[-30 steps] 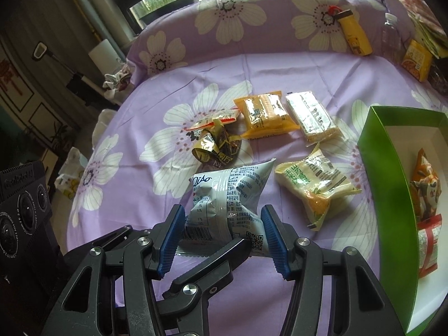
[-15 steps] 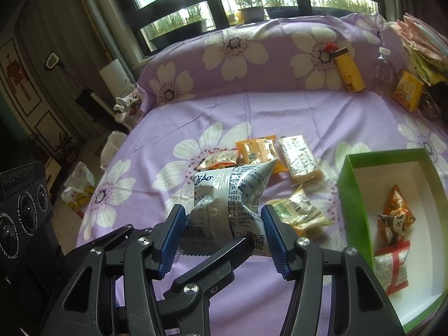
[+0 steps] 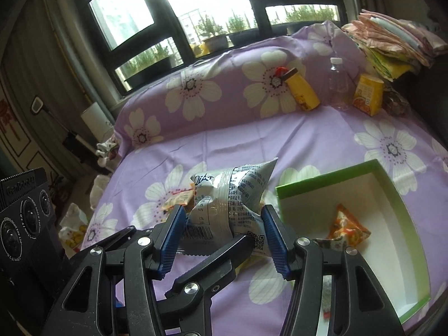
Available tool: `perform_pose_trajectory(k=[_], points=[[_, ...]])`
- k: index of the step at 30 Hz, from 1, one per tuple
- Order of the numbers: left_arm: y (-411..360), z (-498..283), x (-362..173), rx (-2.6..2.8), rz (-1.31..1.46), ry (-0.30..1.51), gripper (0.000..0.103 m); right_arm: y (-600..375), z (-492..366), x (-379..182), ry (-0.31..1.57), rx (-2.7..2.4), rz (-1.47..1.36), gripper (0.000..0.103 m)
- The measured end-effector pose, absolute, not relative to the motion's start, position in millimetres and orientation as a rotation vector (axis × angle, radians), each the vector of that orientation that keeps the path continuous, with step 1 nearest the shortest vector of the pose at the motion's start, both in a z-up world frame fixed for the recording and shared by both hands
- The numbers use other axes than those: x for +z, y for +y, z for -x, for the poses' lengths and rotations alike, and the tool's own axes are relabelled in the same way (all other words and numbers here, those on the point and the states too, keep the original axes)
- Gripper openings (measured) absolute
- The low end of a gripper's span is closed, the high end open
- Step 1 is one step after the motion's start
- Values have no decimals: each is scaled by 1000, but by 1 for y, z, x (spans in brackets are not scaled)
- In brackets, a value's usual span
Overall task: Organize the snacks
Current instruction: 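Carry the white Oishi bag with the right tool over the green box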
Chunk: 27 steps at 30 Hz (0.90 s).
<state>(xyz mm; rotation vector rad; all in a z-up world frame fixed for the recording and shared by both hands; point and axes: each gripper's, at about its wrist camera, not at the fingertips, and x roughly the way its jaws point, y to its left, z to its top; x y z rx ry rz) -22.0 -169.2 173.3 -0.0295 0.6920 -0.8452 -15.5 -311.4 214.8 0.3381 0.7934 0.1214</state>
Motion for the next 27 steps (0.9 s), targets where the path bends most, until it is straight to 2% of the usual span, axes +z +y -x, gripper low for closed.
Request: perform_pose_trajectory(k=[27], points=[[-274,18,143,-1048,-12,885,42,-415,29,178,896,-130,-514,59]])
